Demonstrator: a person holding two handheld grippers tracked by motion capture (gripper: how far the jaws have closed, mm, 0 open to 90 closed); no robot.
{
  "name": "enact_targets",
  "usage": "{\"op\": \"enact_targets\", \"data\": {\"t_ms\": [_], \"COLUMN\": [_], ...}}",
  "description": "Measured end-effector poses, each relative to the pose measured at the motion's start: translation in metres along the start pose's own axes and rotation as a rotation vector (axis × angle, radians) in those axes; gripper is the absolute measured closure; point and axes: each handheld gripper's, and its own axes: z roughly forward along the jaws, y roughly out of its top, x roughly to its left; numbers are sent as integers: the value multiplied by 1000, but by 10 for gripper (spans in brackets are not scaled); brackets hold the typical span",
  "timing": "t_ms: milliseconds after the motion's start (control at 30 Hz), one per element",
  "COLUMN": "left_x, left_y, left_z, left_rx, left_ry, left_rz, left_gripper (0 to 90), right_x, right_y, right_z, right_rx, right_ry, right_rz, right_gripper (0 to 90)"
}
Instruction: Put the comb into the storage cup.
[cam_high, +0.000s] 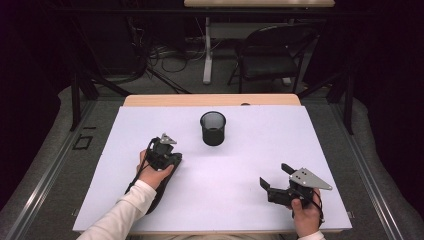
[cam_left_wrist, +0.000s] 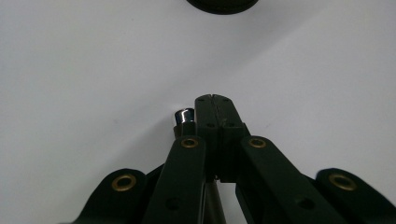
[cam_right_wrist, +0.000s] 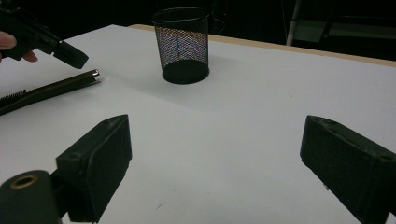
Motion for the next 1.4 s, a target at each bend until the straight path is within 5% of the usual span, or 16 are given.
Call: {"op": "enact_targets", "data": {"t_ms": [733,1400], "left_x": [-4,8], "left_y": [1,-1], "left_z": [19,21], "left_rx": [70,119], "left_ry": [-6,30], "left_rz": [8,2], "left_gripper": [900,900], "right_x": [-1,-1], "right_y": [0,-1], "right_z": [0,1], "right_rx": [2,0], "right_ry": [6,10], "right_rz": [8,9], "right_gripper": [98,99]}}
